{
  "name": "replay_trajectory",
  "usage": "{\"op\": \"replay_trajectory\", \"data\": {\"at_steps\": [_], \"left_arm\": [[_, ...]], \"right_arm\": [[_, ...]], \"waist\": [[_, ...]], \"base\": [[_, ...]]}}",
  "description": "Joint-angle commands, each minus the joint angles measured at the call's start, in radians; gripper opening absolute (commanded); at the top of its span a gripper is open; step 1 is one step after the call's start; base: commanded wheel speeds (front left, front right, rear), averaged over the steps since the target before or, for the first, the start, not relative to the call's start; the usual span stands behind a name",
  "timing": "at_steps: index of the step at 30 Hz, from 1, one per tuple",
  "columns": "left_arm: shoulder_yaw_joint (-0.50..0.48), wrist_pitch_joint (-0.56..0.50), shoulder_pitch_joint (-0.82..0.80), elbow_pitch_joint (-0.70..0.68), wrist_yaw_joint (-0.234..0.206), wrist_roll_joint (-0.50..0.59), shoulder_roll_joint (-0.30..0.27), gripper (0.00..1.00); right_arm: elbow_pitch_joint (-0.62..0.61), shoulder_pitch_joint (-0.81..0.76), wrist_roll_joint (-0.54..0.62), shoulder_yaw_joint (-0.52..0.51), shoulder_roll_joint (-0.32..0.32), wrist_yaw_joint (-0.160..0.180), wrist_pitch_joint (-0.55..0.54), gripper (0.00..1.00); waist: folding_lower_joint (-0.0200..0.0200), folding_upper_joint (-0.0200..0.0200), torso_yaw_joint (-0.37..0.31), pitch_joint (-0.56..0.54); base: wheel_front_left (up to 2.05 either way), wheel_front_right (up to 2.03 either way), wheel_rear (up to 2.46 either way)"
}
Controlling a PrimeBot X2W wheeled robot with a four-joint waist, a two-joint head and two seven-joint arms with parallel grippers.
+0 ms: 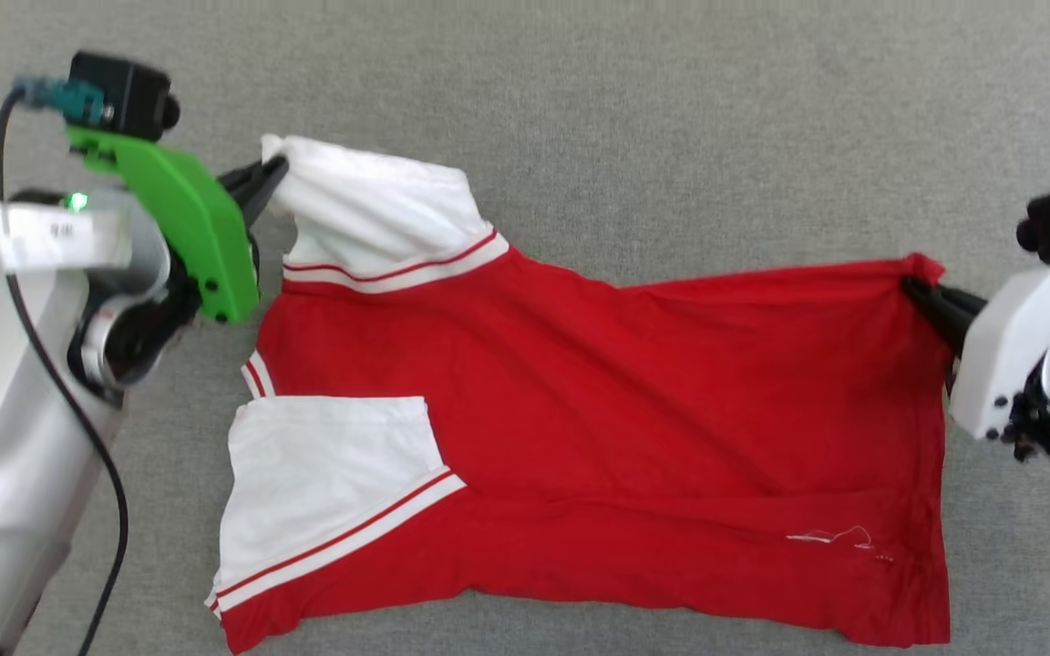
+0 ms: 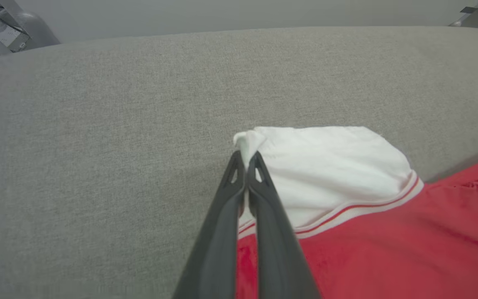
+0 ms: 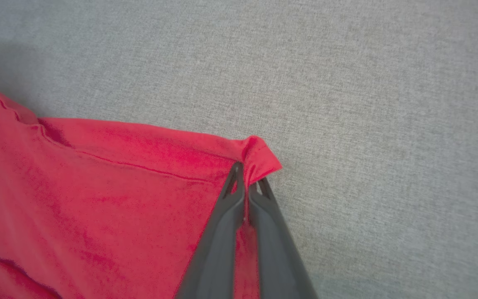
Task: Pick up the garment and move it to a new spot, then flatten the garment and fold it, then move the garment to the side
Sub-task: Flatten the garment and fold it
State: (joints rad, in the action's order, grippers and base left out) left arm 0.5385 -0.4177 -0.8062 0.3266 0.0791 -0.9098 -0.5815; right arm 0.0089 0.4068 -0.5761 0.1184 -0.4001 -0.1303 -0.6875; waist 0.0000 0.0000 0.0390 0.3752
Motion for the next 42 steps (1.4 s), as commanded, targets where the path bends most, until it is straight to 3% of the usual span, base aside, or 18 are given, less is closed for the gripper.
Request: {"op": "replay_trajectory", "data": {"at_steps": [1,10,15,26,27,28,29,30,31,32,33,37,42], "left_arm": [[-0.011,0.022,0.055,-0.022,-0.016,-0.008,-0.018,0.0],[-0.106,0.147,0.432,-0.234,-0.147,-0.081,-0.11,0.0],[-0.129,0.199,0.61,-0.311,-0.199,-0.122,-0.11,0.0],[-0.12,0.258,0.78,-0.249,-0.207,-0.199,-0.027,0.0],[-0.114,0.262,0.782,-0.236,-0.205,-0.198,-0.017,0.0],[-0.111,0.265,0.782,-0.227,-0.202,-0.2,-0.009,0.0],[-0.107,0.269,0.782,-0.215,-0.197,-0.2,0.0,0.0],[-0.105,0.277,0.779,-0.207,-0.194,-0.197,0.005,0.03],[-0.104,0.29,0.776,-0.201,-0.19,-0.193,0.013,0.36],[-0.104,0.3,0.774,-0.198,-0.185,-0.191,0.02,0.58],[-0.101,0.311,0.771,-0.197,-0.181,-0.182,0.023,1.0],[-0.098,0.373,0.753,-0.213,-0.184,-0.119,0.013,1.0],[-0.105,0.455,0.723,-0.276,-0.192,-0.04,-0.002,1.0]], "right_arm": [[-0.015,-0.042,0.003,-0.015,0.009,0.0,0.011,0.0],[-0.085,-0.268,0.005,-0.087,0.091,0.0,0.072,0.0],[-0.089,-0.382,0.01,-0.132,0.151,0.0,0.11,0.0],[-0.004,-0.514,0.03,-0.141,0.237,0.0,0.178,0.0],[0.013,-0.513,0.033,-0.136,0.239,0.0,0.191,0.14],[0.025,-0.51,0.032,-0.133,0.242,0.0,0.206,0.45],[0.036,-0.505,0.031,-0.127,0.245,0.0,0.224,1.0],[0.041,-0.501,0.031,-0.121,0.245,0.0,0.24,1.0],[0.043,-0.496,0.03,-0.117,0.246,0.0,0.26,1.0],[0.042,-0.493,0.03,-0.116,0.244,0.0,0.277,1.0],[0.038,-0.487,0.031,-0.114,0.239,0.0,0.296,1.0],[-0.002,-0.481,0.027,-0.115,0.211,0.0,0.323,1.0],[-0.081,-0.499,0.021,-0.159,0.163,0.0,0.256,1.0]], "waist": [[0.0,0.0,0.014,-0.063],[0.0,0.0,0.012,-0.146],[0.0,0.0,0.017,-0.159],[0.0,0.0,-0.005,-0.158],[0.0,0.0,-0.007,-0.157],[0.0,0.0,-0.009,-0.157],[0.0,0.0,-0.011,-0.157],[0.0,0.0,-0.012,-0.159],[0.0,0.0,-0.014,-0.161],[0.0,0.0,-0.015,-0.163],[0.0,0.0,-0.015,-0.167],[0.0,0.0,-0.012,-0.181],[0.0,0.0,-0.001,-0.202]], "base": [[0.0,0.0,0.0],[0.0,0.0,0.0],[0.0,0.0,0.0],[0.0,0.0,0.0],[0.0,0.0,0.0],[0.0,0.0,0.0],[0.0,0.0,0.0],[0.0,0.0,0.0],[0.0,0.0,0.0],[0.0,0.0,0.0],[0.0,0.0,0.0],[0.0,0.0,0.0],[0.0,0.0,0.0]]}}
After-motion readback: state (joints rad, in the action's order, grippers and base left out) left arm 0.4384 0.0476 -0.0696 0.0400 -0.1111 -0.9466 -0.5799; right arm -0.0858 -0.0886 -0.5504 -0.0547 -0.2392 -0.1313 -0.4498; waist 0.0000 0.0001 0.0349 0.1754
